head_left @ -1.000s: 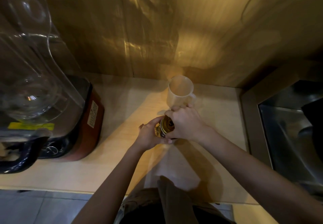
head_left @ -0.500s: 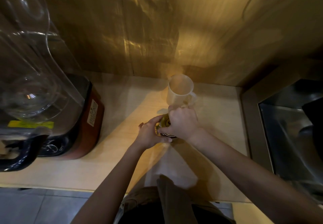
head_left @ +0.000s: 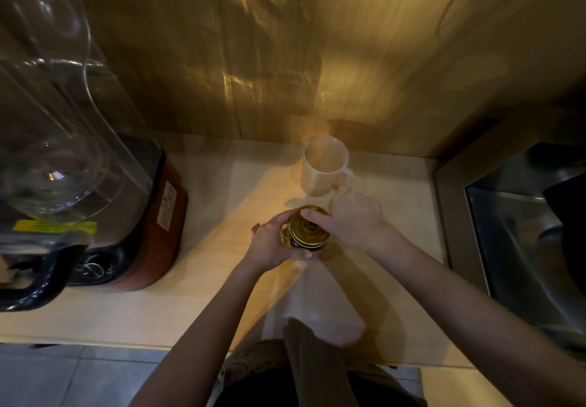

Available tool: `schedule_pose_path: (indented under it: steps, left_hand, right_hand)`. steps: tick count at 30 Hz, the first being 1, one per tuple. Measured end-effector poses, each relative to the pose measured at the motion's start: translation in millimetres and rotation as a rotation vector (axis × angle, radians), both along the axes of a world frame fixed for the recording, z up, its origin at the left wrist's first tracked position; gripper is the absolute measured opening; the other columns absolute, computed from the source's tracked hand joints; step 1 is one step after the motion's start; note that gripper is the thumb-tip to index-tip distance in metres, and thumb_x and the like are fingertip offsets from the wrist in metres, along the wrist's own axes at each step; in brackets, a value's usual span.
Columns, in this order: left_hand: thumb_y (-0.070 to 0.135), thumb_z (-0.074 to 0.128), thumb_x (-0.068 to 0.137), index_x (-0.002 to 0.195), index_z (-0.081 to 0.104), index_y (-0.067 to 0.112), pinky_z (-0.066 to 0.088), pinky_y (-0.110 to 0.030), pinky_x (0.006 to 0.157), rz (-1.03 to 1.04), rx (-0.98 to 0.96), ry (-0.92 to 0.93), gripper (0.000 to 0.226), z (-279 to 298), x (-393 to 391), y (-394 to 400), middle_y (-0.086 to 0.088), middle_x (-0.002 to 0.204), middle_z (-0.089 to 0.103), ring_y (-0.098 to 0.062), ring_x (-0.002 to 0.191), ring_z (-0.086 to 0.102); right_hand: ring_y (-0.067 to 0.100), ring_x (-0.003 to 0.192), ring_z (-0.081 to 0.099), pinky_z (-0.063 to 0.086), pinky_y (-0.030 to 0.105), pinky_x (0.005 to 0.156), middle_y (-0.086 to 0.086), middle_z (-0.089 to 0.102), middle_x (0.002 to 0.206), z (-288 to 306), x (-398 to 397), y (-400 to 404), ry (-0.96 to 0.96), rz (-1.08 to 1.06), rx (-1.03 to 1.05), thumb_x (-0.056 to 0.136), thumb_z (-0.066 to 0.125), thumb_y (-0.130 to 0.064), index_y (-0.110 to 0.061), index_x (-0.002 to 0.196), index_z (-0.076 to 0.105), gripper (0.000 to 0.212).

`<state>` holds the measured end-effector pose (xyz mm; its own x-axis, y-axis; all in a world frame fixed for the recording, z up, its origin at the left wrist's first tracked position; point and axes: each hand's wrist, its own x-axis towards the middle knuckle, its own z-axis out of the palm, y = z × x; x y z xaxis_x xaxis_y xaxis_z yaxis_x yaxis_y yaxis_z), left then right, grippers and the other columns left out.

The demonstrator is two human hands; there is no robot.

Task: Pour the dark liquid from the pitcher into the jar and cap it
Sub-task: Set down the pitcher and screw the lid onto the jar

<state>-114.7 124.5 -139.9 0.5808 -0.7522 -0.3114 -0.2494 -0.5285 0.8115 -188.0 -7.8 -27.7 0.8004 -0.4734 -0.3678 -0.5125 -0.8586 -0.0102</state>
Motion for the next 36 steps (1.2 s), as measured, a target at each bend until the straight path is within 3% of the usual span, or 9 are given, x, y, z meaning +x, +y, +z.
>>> schedule_pose_path:
  steps: [2, 3, 5, 7, 15, 23, 27, 31, 36]
  left_hand:
    - [0.068, 0.064, 0.037, 0.133, 0.039, 0.033, 0.020, -0.040, 0.103, 0.005, -0.005, -0.005, 0.105, 1, 0, 0, 0.008, 0.134, 0.055, -0.013, 0.126, 0.047]
    - [0.068, 0.064, 0.037, 0.133, 0.040, 0.033, 0.020, -0.040, 0.103, 0.005, -0.004, -0.008, 0.105, 1, -1, 0, 0.008, 0.133, 0.056, -0.013, 0.126, 0.047]
    - [0.067, 0.066, 0.038, 0.133, 0.040, 0.032, 0.022, -0.043, 0.106, 0.003, 0.006, -0.015, 0.104, 0, 0, 0, 0.008, 0.133, 0.056, -0.014, 0.126, 0.048]
    - [0.062, 0.071, 0.042, 0.133, 0.039, 0.031, 0.023, -0.047, 0.108, 0.005, 0.018, -0.021, 0.101, -1, 0, -1, 0.008, 0.132, 0.057, -0.015, 0.126, 0.048]
    - [0.058, 0.074, 0.045, 0.133, 0.039, 0.033, 0.022, -0.045, 0.107, 0.000, 0.030, -0.017, 0.098, -1, 1, -1, 0.007, 0.133, 0.057, -0.015, 0.126, 0.048]
    - [0.063, 0.071, 0.042, 0.133, 0.040, 0.034, 0.023, -0.047, 0.107, -0.008, 0.033, -0.021, 0.101, 1, 0, -1, 0.008, 0.134, 0.055, -0.015, 0.126, 0.048]
    - [0.071, 0.063, 0.039, 0.133, 0.040, 0.033, 0.025, -0.046, 0.105, -0.010, 0.028, -0.025, 0.104, 2, 0, 0, 0.008, 0.134, 0.055, -0.015, 0.125, 0.048]
    - [0.071, 0.061, 0.039, 0.133, 0.040, 0.030, 0.028, -0.048, 0.106, -0.010, 0.029, -0.037, 0.105, 2, -1, -1, 0.006, 0.134, 0.054, -0.016, 0.124, 0.049]
    - [0.067, 0.066, 0.041, 0.133, 0.040, 0.029, 0.027, -0.044, 0.105, -0.005, 0.024, -0.032, 0.103, 3, -2, 0, 0.006, 0.134, 0.054, -0.015, 0.124, 0.049]
  right_hand:
    - [0.023, 0.086, 0.056, 0.040, 0.030, 0.070, 0.005, 0.057, 0.087, 3, -1, -7, -0.012, 0.082, 0.019, 0.082, 0.051, -0.064, -0.012, 0.084, 0.059, 0.052]
    - [0.024, 0.098, 0.056, 0.043, 0.033, 0.077, 0.006, 0.059, 0.101, 2, -1, -10, -0.025, 0.168, 0.061, 0.078, 0.061, -0.057, -0.014, 0.102, 0.057, 0.050]
    - [0.026, 0.121, 0.045, 0.040, 0.038, 0.096, 0.005, 0.047, 0.132, -7, -1, -12, -0.008, 0.368, 0.152, 0.071, 0.075, -0.041, -0.022, 0.136, 0.037, 0.078]
    - [0.027, 0.124, 0.042, 0.041, 0.040, 0.098, 0.006, 0.042, 0.138, -17, 0, -10, 0.015, 0.480, 0.169, 0.071, 0.077, -0.034, -0.024, 0.144, 0.026, 0.089]
    - [0.031, 0.105, 0.058, 0.049, 0.035, 0.079, 0.014, 0.053, 0.121, -14, 0, -9, 0.055, 0.386, 0.108, 0.075, 0.073, -0.024, -0.008, 0.130, 0.041, 0.066]
    - [0.027, 0.094, 0.063, 0.047, 0.032, 0.070, 0.008, 0.064, 0.103, -15, -2, 0, -0.010, 0.202, 0.058, 0.064, 0.077, -0.051, -0.006, 0.110, 0.046, 0.071]
    - [0.026, 0.100, 0.059, 0.048, 0.035, 0.079, 0.009, 0.062, 0.109, -17, -3, 2, -0.034, 0.149, 0.029, 0.061, 0.076, -0.058, -0.007, 0.111, 0.048, 0.077]
    - [0.027, 0.118, 0.043, 0.042, 0.040, 0.095, 0.008, 0.047, 0.127, -20, -2, 0, -0.060, 0.278, 0.123, 0.063, 0.078, -0.049, -0.015, 0.134, 0.037, 0.089]
    - [0.028, 0.113, 0.046, 0.045, 0.038, 0.089, 0.011, 0.048, 0.119, -19, -1, 6, -0.060, 0.343, 0.131, 0.071, 0.074, -0.045, -0.014, 0.129, 0.042, 0.074]
